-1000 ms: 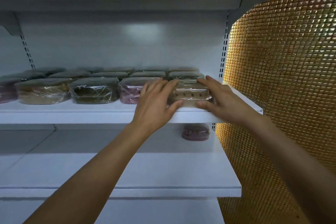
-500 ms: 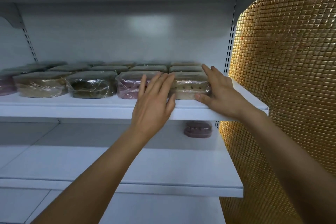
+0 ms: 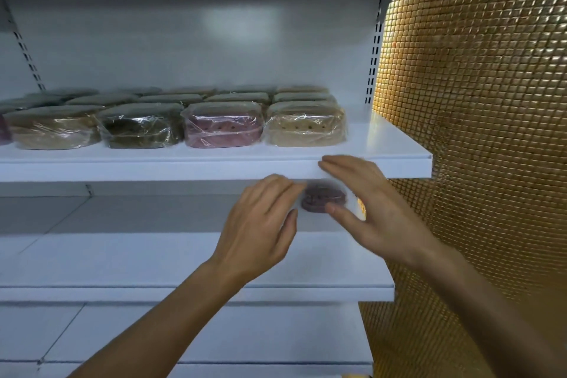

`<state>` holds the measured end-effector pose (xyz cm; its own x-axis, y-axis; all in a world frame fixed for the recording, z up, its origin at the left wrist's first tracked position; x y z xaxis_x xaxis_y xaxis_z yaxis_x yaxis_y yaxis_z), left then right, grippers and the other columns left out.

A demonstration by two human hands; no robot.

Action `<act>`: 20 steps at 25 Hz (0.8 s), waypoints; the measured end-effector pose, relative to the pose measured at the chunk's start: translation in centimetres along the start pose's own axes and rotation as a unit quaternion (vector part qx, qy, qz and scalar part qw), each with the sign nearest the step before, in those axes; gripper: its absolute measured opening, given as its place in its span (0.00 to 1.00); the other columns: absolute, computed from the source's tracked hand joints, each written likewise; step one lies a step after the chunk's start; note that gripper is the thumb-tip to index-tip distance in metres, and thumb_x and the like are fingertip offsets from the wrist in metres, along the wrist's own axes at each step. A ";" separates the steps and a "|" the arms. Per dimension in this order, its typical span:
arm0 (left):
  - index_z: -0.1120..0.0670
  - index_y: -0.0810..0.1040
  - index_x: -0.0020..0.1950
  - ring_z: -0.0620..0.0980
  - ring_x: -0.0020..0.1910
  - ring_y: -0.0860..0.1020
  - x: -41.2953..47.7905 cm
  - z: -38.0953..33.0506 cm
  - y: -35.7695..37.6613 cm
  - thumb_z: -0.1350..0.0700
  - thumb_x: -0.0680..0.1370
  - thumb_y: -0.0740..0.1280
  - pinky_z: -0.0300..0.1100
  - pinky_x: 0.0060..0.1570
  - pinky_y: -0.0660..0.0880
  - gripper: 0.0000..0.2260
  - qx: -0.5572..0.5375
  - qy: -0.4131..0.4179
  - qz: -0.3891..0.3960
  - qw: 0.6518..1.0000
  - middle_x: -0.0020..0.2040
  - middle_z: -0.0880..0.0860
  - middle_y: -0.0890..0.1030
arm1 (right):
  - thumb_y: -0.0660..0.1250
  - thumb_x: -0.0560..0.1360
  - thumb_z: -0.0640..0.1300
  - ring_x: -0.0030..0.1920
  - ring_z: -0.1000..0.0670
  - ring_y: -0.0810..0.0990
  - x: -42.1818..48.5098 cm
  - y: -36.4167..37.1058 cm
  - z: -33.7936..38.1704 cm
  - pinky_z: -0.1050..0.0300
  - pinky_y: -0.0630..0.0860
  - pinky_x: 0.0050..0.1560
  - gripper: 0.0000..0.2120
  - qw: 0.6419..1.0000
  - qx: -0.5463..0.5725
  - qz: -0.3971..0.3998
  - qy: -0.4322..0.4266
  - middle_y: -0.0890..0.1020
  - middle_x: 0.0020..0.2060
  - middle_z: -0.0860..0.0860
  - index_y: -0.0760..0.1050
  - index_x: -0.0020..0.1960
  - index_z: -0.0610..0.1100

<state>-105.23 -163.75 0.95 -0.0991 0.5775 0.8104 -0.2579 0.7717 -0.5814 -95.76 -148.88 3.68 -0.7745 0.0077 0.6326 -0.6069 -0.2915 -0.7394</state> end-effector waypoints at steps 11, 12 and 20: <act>0.54 0.60 0.79 0.53 0.79 0.58 -8.3 3.0 11.1 0.42 0.82 0.55 0.50 0.76 0.58 0.28 0.034 -0.131 0.269 0.954 0.78 0.54 0.63 | 0.60 0.81 0.56 0.76 0.52 0.58 -8.1 9.5 -7.9 0.50 0.62 0.75 0.30 0.980 -0.087 0.145 0.103 0.61 0.77 0.52 0.56 0.79 0.47; 0.54 0.58 0.80 0.53 0.79 0.55 -9.0 3.1 12.2 0.41 0.83 0.53 0.49 0.77 0.56 0.29 0.028 -0.141 0.297 0.944 0.80 0.54 0.60 | 0.59 0.81 0.57 0.77 0.51 0.57 -8.5 10.4 -8.8 0.50 0.59 0.76 0.32 0.976 -0.086 0.161 0.121 0.59 0.78 0.51 0.55 0.80 0.46; 0.52 0.49 0.81 0.51 0.80 0.48 -10.0 3.7 19.5 0.40 0.83 0.51 0.47 0.77 0.52 0.31 -0.033 -0.224 0.366 0.903 0.82 0.52 0.50 | 0.56 0.81 0.60 0.78 0.47 0.47 -9.3 17.9 -13.1 0.50 0.53 0.76 0.36 0.938 -0.025 0.227 0.259 0.48 0.80 0.48 0.46 0.80 0.45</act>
<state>-112.81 -155.45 -18.28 -0.6030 0.7842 0.1464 0.0902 0.2494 -0.9642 -101.70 -141.61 -18.46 -0.9300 0.3622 0.0626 -0.1918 -0.3330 -0.9232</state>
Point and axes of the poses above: each hand's wrist, its own x-axis towards the middle knuckle, its own y-axis out of the palm, z = x × y, the point moved 6 cm from there along x, towards the middle knuckle
